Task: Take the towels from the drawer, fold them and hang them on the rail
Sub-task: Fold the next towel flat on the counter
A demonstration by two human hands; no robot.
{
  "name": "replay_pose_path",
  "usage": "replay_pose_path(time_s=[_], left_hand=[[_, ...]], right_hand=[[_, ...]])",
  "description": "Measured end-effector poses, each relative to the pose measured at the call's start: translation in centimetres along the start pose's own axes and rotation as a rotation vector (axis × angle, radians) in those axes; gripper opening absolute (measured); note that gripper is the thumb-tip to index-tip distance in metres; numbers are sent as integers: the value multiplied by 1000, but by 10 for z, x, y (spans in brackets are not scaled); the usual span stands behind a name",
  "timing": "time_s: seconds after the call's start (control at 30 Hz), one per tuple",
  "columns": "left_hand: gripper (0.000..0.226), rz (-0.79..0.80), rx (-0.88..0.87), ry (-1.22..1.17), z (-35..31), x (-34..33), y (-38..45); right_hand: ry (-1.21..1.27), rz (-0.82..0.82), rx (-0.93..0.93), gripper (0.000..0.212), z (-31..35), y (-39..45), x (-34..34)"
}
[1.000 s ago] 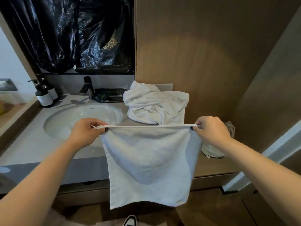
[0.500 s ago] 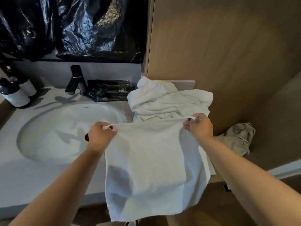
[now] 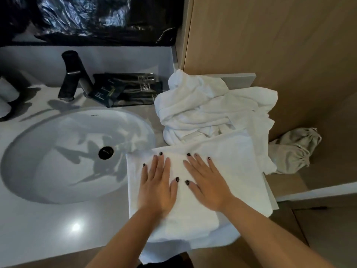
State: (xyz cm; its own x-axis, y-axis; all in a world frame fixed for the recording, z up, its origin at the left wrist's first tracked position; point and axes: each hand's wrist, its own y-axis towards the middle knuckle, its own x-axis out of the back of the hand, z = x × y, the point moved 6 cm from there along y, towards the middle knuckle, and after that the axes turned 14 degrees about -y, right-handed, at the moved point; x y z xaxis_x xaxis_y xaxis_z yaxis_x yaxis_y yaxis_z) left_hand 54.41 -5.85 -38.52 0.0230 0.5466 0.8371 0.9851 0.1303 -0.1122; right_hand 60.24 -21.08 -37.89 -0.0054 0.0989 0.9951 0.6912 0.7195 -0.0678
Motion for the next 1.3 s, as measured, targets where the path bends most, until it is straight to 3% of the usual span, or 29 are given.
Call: replay_pose_path(time_s=[0.17,0.3,0.4,0.47,0.53,0.67,0.83,0.97,1.07,1.3], left_hand=[[71,69,-102,114,15,2,-6],[73,77,-136,66,10,8,-7],[67,-12,-158,-88,5,20,-13],[52,-138,-142,-226,8,26,-21],[44,-224,-86,-326,15,29,-35],[47,-244,-66,-356,14,34,-72],[47,-365,176,-472,15,41,-151],[51,-439,198,-619,-1,37,-218],[48,-448,431,-743,12,12,-260],[49,-349,630,-1009,43,-17,-284]], right_hand=[[-57,114,44,66,-46,-18,-4],[-79,157,30,64,-43,-21,1],[69,102,-107,59,-21,-20,5],[182,64,-172,55,-3,-23,8],[210,33,-144,54,17,-28,9],[195,-1,-59,52,39,-43,15],[233,-20,-23,50,59,-82,33],[329,2,-4,48,77,-128,43],[373,15,-15,45,89,-161,41],[542,132,-106,34,121,-202,25]])
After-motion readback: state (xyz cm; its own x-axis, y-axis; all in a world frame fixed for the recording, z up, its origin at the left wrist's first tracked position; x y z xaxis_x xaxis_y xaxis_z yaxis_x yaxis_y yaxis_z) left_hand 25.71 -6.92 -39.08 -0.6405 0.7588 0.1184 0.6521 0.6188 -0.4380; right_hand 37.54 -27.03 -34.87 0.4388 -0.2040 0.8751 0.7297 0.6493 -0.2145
